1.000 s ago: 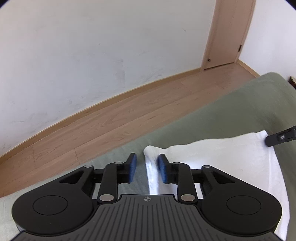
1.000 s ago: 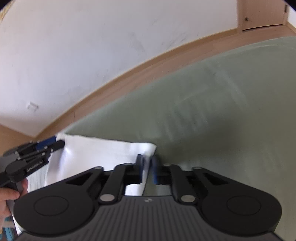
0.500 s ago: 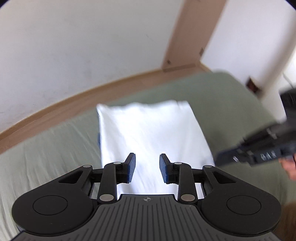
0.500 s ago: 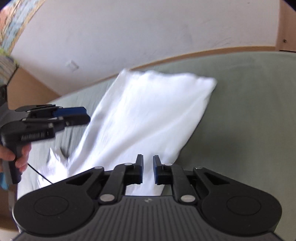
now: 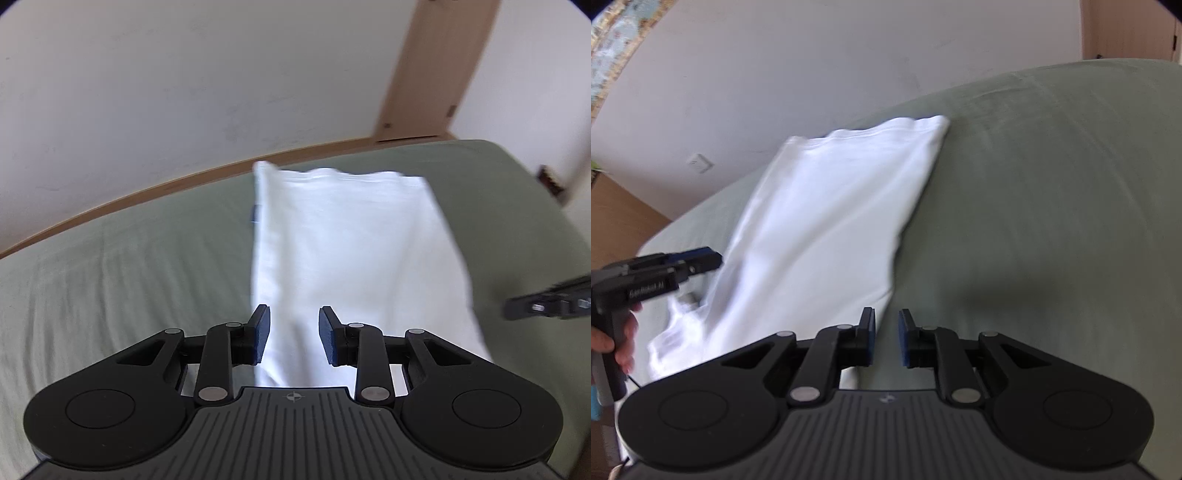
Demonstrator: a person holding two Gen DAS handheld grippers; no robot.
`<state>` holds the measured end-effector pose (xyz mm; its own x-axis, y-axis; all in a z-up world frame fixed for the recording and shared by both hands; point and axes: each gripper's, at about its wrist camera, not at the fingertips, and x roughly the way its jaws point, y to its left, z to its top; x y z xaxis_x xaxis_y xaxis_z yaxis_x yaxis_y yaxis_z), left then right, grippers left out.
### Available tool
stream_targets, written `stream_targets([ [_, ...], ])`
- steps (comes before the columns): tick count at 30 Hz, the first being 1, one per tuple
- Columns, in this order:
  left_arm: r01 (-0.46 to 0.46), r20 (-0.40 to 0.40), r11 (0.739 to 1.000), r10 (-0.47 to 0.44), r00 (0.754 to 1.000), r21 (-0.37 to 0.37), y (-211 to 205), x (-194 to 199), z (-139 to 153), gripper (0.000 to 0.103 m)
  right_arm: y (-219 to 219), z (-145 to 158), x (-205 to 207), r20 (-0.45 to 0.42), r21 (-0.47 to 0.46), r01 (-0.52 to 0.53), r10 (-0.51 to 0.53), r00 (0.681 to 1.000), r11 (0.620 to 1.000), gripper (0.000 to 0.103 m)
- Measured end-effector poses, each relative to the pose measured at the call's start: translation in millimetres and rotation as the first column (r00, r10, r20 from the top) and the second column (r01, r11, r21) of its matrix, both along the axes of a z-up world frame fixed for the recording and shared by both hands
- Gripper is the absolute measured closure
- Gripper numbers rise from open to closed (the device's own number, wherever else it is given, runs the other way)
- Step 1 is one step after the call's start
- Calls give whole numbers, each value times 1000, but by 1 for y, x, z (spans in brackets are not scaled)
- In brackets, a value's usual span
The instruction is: Fold clothes
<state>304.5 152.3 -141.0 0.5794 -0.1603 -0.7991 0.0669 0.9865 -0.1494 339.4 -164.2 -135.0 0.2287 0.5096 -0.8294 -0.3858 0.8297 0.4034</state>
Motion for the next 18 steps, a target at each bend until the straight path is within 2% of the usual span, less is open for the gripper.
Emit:
stream_targets([
  [5,0,-33,1000,-1,999,-17,-7,-15,-13,75,33,-4,-14,13,10,-22,22,1000,1000,89],
  [8,-29,-71,1000,29,997,1,1,-15,-29,75,44,-13,-18,27,-87,9,-7,1000,996,89],
  [9,-38,-70,999,37,997,-17,6,-16,-34,75,42,-19,-20,27,-129,27,-23,999,991,89],
  [11,-63,-67,996,59,996,-62,13,-21,-32,75,32,-27,-19,5,-128,58,-58,998,990,89],
  [13,-59,-59,995,54,997,-79,17,-28,-26,75,16,-27,-19,-34,-69,94,-96,995,993,86],
  [15,-31,-48,997,28,998,-65,16,-33,-20,75,0,-23,-20,-75,-1,127,-126,989,992,71],
  [16,-25,-45,997,22,999,-67,17,-35,-19,75,-4,-22,-21,-79,11,132,-131,988,991,57],
  [17,-20,-43,997,17,999,-69,18,-37,-18,75,-6,-22,-22,-77,20,138,-136,988,990,49],
  [18,-17,-44,997,14,999,-73,19,-38,-19,75,-7,-22,-24,-74,29,145,-142,987,989,49],
])
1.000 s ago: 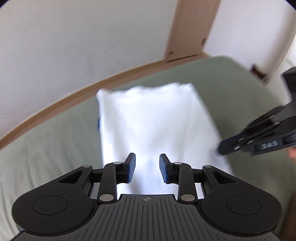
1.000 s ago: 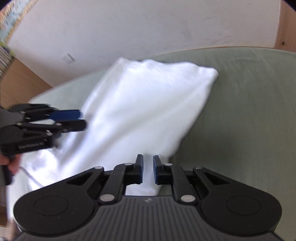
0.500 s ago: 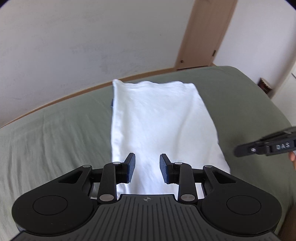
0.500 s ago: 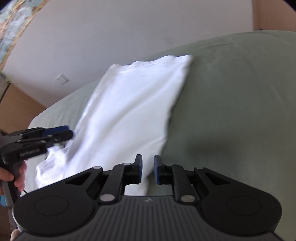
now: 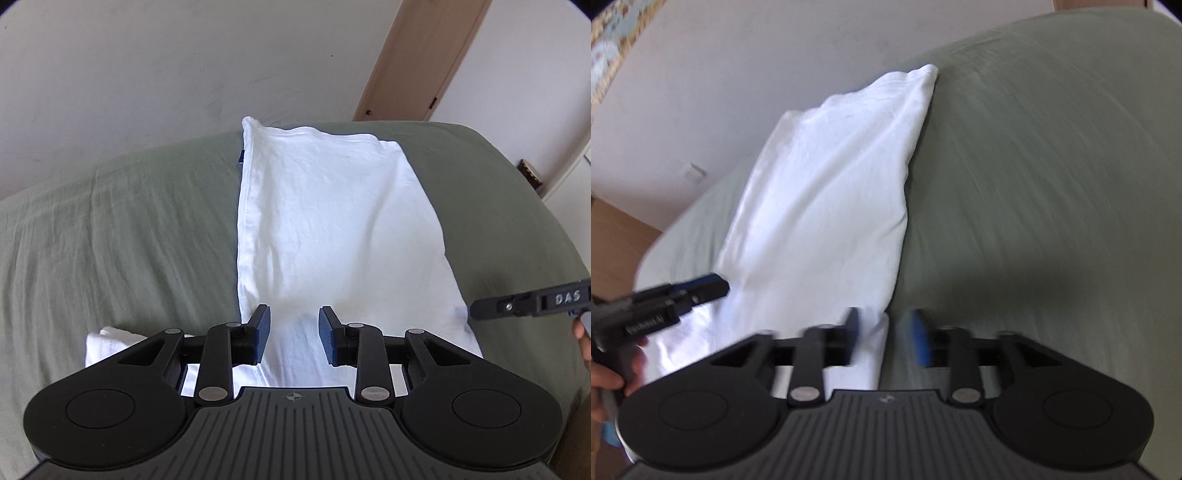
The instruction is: Fold clothes
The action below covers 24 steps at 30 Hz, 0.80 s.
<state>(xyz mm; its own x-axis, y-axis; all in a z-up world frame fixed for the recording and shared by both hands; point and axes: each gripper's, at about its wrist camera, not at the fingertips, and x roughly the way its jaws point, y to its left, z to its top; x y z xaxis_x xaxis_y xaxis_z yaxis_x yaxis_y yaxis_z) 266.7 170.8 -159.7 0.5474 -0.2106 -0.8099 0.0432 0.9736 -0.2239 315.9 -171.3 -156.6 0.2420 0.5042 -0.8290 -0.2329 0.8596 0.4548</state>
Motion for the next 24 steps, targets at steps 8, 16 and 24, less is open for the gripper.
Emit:
stream_targets([
  [8,-2,-19,1000,2,1000,-2,-3,-3,-10,75,22,-12,-3,-11,-3,-14,14,1000,1000,98],
  [16,-2,-12,1000,3,1000,22,-7,-8,-17,75,15,-17,-15,-2,-34,50,-50,999,998,99],
  [24,-20,23,1000,19,1000,23,4,-48,21,73,-11,10,-46,-19,56,42,-41,999,998,57],
])
